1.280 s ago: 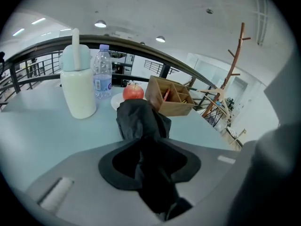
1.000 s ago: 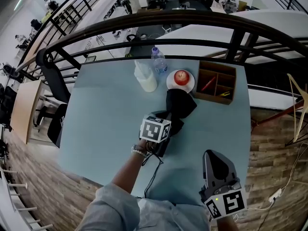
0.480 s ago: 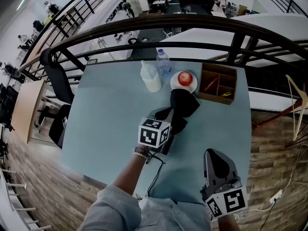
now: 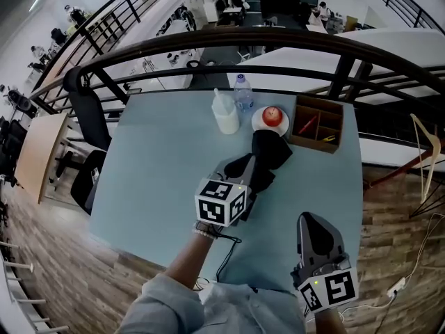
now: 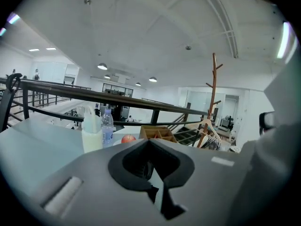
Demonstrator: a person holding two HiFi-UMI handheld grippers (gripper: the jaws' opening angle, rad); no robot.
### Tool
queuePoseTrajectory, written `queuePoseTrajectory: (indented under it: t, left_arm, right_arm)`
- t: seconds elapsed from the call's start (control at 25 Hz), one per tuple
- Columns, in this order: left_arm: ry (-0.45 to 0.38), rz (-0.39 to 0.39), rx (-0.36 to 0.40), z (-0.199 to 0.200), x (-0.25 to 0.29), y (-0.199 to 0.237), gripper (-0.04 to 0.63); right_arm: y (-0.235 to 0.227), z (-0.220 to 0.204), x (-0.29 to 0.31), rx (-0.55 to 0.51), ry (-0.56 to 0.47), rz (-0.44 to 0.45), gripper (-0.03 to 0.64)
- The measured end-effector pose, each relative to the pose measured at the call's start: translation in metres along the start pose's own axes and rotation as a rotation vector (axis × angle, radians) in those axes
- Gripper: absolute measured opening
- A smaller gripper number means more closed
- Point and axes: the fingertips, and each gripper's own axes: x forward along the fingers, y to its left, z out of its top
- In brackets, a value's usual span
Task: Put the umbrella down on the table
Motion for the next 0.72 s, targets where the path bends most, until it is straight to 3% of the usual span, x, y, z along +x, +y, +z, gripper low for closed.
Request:
queuePoseTrajectory:
  t: [0.4,0.72]
  left_arm:
    - [-0.144,-0.04,-0.053,0.04,-0.07,-0.017,0.005]
    - [-0.236,-0.057,0.02,0.056,-0.133,-0.028,0.005]
  right_arm:
    - [0.029,0.01,-0.01,-0.027,-0.033,-0.026,-0.005]
    - [0.058,0.007,-0.018,-0.052,-0.063,-0.066,-0.005]
